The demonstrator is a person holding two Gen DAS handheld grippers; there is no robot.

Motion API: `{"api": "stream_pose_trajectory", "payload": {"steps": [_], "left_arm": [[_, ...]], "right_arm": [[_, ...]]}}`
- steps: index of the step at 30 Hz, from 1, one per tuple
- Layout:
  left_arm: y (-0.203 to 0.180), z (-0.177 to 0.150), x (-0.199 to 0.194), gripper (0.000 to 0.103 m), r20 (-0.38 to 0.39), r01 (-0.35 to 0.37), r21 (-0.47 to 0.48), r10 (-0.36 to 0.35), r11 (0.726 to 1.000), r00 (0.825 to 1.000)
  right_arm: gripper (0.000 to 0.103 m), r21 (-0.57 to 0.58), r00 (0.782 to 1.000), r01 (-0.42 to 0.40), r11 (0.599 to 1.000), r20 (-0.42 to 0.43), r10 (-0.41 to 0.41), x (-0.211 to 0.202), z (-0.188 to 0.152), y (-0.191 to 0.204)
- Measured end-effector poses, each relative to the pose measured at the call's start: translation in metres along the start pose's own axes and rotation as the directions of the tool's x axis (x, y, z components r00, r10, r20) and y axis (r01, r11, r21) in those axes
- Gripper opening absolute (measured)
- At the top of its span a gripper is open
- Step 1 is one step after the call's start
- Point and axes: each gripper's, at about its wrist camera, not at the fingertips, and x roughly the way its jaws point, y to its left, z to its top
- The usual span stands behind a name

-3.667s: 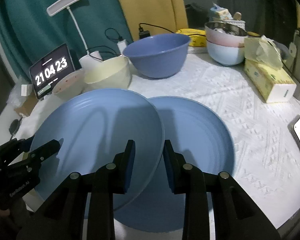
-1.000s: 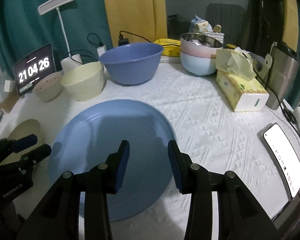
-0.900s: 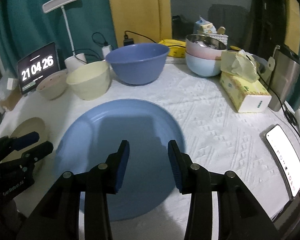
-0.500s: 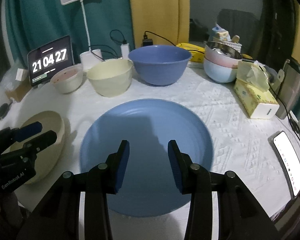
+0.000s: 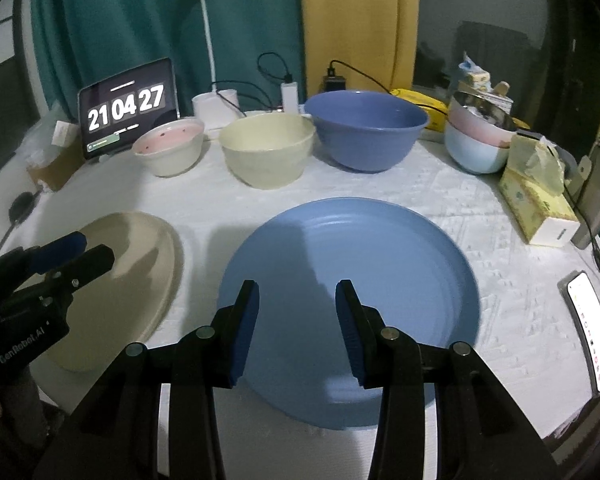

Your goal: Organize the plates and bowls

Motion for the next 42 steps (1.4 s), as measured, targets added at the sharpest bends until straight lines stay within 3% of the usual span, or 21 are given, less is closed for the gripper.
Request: {"api": "stream_pose_trajectory", "payload": {"steps": [18, 28, 42], "left_arm": [[0.075, -0.010, -0.013, 0.047, 0.023, -0.122, -0.095, 0.125, 0.988, 0.992], [0.118, -0.026, -0.011, 0.047, -0.013, -0.182, -0.149, 0.182, 0.972, 0.983], [0.125, -0.041, 0.016, 0.047, -0.111, -0.162, -0.133, 0.148, 0.978, 0.983]], "right_arm": [[0.042, -0.087, 0.997, -0.059, 0.995, -0.046, 0.055, 0.021, 0.009, 0.059], [0.042, -0.133, 0.992, -0.097, 0.986, -0.088, 0.086, 0.040, 0.011, 0.095], [0.042, -0.125, 0.987, -0.083, 0.989, -0.148, 0.064, 0.068, 0.005, 0.107]]}}
